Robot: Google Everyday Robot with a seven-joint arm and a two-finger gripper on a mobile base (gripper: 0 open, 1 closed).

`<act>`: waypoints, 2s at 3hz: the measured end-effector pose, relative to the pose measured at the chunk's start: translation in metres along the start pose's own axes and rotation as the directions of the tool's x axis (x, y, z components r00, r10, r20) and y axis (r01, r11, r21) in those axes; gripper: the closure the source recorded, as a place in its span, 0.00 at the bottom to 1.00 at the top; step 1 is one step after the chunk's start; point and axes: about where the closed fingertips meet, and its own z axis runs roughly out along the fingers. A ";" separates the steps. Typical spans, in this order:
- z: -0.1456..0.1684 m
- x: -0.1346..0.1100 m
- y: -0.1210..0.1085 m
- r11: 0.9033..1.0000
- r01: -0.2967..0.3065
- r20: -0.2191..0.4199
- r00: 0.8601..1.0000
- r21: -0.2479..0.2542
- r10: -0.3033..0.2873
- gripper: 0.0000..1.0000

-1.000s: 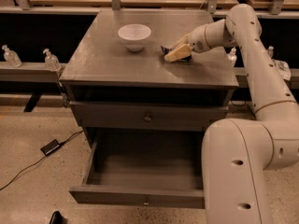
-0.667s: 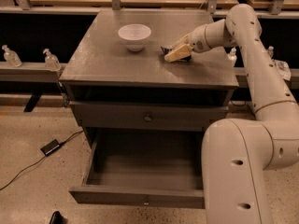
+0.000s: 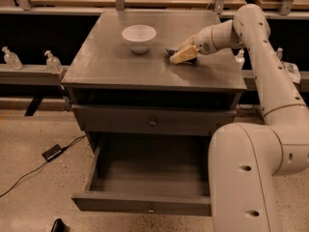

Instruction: Place rxbar blueberry into middle drawer

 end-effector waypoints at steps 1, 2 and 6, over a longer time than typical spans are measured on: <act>0.000 0.000 0.000 1.000 0.000 0.000 1.000 0.000 0.000 1.00; 0.000 0.000 0.000 1.000 0.000 0.000 1.000 0.000 0.000 1.00; 0.000 0.000 0.000 1.000 0.000 0.001 1.000 -0.001 0.000 1.00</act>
Offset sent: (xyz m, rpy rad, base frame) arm -0.2290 0.0990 0.0950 0.2213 -0.3154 0.1504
